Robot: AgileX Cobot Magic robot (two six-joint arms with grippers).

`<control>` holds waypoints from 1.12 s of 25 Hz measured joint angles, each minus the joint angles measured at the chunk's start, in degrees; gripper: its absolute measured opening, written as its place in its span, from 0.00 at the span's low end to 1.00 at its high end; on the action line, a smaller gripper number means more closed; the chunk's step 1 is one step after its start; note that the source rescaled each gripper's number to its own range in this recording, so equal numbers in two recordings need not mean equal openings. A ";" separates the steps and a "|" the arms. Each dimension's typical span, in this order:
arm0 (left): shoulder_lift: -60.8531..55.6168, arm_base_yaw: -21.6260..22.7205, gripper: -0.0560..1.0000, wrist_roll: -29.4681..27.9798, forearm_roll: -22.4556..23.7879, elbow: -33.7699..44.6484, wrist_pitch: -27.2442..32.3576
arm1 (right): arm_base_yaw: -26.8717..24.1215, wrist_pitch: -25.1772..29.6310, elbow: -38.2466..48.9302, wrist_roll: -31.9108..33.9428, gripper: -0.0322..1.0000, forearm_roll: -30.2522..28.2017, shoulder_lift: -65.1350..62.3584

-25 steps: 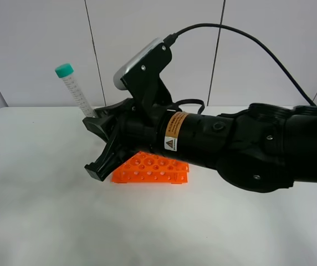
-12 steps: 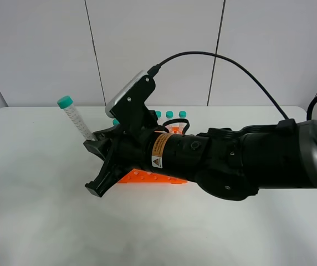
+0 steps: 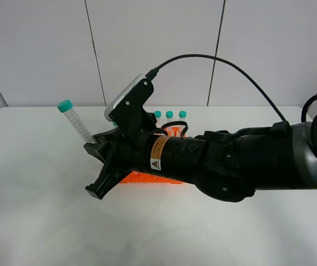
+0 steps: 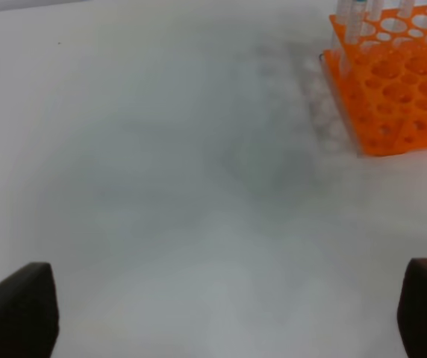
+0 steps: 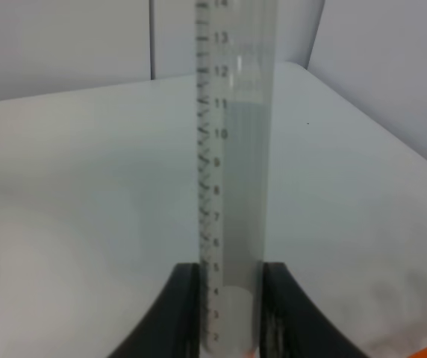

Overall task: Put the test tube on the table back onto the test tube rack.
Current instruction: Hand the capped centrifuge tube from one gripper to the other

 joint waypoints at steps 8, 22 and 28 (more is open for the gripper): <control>0.00 0.00 1.00 0.00 0.65 0.00 0.00 | 0.00 0.49 0.00 -0.04 0.03 0.00 -0.06; 0.00 0.00 1.00 0.00 0.78 0.00 0.00 | -0.54 -0.01 1.75 -1.52 0.03 0.00 -2.41; 0.00 0.00 1.00 0.00 0.78 0.00 0.00 | -4.48 -7.26 9.65 0.75 0.03 1.66 -3.57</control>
